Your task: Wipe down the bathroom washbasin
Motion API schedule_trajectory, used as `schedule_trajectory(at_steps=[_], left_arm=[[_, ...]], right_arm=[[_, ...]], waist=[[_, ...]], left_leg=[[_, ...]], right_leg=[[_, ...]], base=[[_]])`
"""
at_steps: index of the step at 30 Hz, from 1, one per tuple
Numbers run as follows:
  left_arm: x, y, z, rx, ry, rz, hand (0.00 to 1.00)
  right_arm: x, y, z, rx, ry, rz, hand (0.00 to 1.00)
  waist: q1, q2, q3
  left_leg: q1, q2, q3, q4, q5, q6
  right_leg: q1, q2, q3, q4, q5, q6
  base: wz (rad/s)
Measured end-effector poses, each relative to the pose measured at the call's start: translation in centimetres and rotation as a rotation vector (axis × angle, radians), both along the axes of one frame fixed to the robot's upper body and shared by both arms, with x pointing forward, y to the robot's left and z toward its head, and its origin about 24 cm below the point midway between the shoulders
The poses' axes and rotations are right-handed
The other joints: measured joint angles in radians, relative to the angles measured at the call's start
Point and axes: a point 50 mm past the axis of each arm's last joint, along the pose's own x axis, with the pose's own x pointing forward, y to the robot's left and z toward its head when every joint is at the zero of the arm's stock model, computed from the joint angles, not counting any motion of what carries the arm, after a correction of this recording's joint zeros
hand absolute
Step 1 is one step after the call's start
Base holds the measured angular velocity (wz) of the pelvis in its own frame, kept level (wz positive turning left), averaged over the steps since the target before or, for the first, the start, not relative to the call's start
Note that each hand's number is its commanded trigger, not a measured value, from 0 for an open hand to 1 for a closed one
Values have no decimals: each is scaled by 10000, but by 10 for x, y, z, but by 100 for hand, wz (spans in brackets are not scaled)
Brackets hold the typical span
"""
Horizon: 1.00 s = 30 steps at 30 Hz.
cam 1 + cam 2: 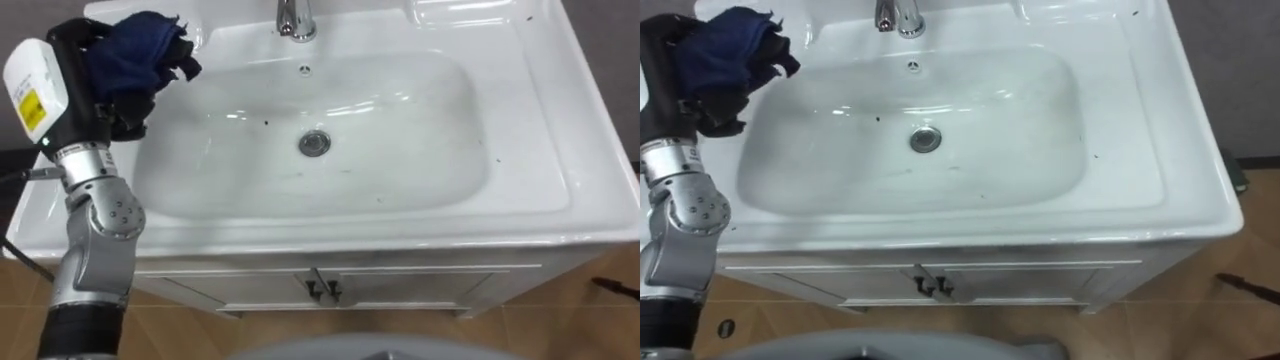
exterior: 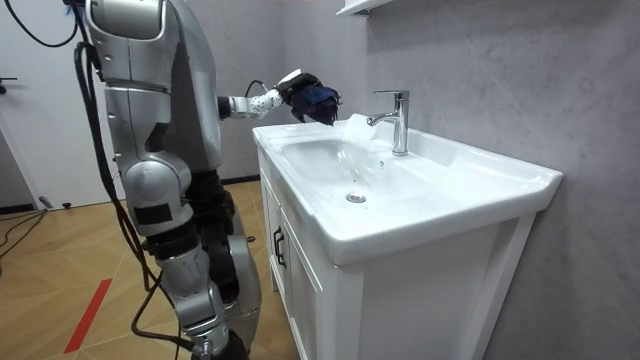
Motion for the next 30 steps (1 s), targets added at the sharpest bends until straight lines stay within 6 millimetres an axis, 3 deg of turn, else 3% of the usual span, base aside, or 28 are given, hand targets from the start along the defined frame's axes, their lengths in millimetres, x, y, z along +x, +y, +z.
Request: schedule_trajectory(at_steps=[9,17,26,30], left_arm=[[-25,19,-31,174,1625,1060,100],[-36,26,-43,258,2025,1577,100],[-41,35,-45,277,2238,2065,100],[-45,37,-53,226,2621,2257,100]], right_arm=[[-1,-5,2,-265,115,-78,0],[2,-8,3,-394,-65,-104,0],[5,-7,3,-212,-93,52,0],[7,-7,4,-169,-215,108,0]], waist=[[26,197,21],[173,176,12],[273,-11,-51],[260,-121,-27]], left_leg=[[-61,-50,-251,20,10,14],[-136,-161,-454,20,61,76],[-118,-195,-473,-39,69,90],[-7,-201,-475,-141,68,90]], right_leg=[[9,-16,-171,-3,0,0],[-9,-74,-220,-31,4,16],[7,-79,-196,-121,37,68],[74,-88,-194,-124,40,73]], base=[[4],[4],[-1],[0]])
